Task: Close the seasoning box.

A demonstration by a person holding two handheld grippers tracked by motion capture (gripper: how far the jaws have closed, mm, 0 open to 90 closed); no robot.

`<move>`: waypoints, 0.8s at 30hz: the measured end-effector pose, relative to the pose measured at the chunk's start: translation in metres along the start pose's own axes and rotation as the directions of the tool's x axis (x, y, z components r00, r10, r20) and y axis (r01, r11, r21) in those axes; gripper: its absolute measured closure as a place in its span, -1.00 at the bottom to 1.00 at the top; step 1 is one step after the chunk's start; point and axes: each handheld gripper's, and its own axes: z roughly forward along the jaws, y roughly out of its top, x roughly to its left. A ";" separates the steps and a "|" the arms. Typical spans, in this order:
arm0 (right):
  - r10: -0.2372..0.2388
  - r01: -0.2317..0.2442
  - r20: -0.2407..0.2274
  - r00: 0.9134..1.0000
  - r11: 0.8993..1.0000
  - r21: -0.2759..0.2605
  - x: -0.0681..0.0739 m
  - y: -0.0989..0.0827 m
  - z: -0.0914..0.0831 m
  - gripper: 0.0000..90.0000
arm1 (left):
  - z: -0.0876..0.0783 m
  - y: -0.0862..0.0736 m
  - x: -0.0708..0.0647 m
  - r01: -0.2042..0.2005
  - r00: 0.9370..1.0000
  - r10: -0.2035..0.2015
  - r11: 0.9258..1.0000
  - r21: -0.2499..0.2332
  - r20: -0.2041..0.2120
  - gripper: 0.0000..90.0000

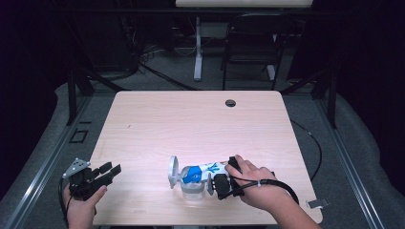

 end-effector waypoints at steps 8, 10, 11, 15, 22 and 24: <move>-0.003 0.003 -0.003 1.000 1.000 0.004 0.000 0.000 0.000 -0.02 | 0.000 0.000 0.000 -0.001 1.000 0.001 1.000 -0.002 -0.001 0.21; -0.012 0.012 0.002 1.000 1.000 0.016 -0.001 0.001 -0.001 -0.02 | 0.000 0.000 0.000 -0.001 1.000 0.001 1.000 -0.001 -0.001 0.21; -0.008 0.008 0.000 1.000 1.000 0.010 0.000 0.001 -0.001 -0.02 | 0.000 0.000 0.000 0.000 1.000 0.000 1.000 -0.001 -0.001 0.21; -0.012 0.012 0.003 1.000 1.000 0.006 0.000 0.001 0.000 -0.02 | -0.001 0.000 0.000 0.000 1.000 0.000 1.000 0.005 0.000 0.21; -0.028 0.028 0.010 1.000 0.999 0.024 -0.001 0.003 -0.002 -0.02 | -0.001 0.000 0.001 0.000 1.000 0.000 1.000 0.002 -0.001 0.21; -0.028 0.028 0.010 1.000 0.999 0.026 -0.001 0.003 -0.002 -0.02 | -0.001 0.000 0.001 0.000 1.000 0.000 1.000 0.002 -0.001 0.21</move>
